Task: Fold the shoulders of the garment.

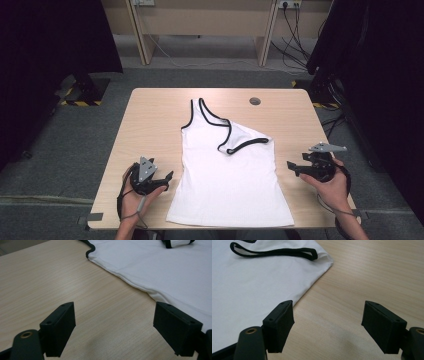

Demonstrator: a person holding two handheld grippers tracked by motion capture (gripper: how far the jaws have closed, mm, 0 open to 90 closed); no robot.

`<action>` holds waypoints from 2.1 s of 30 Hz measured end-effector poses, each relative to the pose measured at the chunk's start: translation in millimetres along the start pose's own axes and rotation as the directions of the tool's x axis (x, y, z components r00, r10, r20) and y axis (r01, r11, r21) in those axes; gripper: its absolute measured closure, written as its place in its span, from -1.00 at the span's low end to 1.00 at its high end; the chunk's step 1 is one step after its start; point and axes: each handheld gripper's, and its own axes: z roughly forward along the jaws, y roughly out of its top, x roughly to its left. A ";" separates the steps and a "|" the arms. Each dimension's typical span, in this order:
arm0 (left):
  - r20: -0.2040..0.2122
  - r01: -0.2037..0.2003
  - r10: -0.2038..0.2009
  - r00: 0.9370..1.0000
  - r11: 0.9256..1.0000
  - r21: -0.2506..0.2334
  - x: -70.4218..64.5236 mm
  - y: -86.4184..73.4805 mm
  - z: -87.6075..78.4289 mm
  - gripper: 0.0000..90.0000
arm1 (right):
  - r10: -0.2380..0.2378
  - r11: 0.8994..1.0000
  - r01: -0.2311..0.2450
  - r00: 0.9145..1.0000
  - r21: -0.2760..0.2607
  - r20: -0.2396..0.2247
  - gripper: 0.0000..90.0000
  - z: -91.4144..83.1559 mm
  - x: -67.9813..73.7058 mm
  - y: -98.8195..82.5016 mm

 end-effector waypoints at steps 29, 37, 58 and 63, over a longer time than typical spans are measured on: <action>-0.003 0.000 0.000 1.000 1.000 -0.001 -0.1 0.0 0.0 -0.61 | 0.054 0.999 -0.054 0.998 -0.002 0.033 -0.44 -8.3 -7.6 -30.4; -0.002 0.002 -0.002 1.000 1.000 0.000 0.1 0.0 0.0 -0.61 | 0.066 0.998 -0.066 0.997 -0.008 0.041 -0.45 -8.9 -9.6 -35.7; 0.025 0.042 -0.040 0.999 0.998 -0.050 2.0 2.2 -0.8 -0.61 | 0.117 0.992 -0.113 0.990 -0.049 0.085 -0.45 -5.5 -16.4 -53.2; 0.071 0.031 -0.024 0.997 0.996 -0.089 7.4 40.8 14.3 -0.61 | 0.107 0.993 -0.102 0.990 -0.056 0.095 -0.45 -5.7 -14.9 -53.2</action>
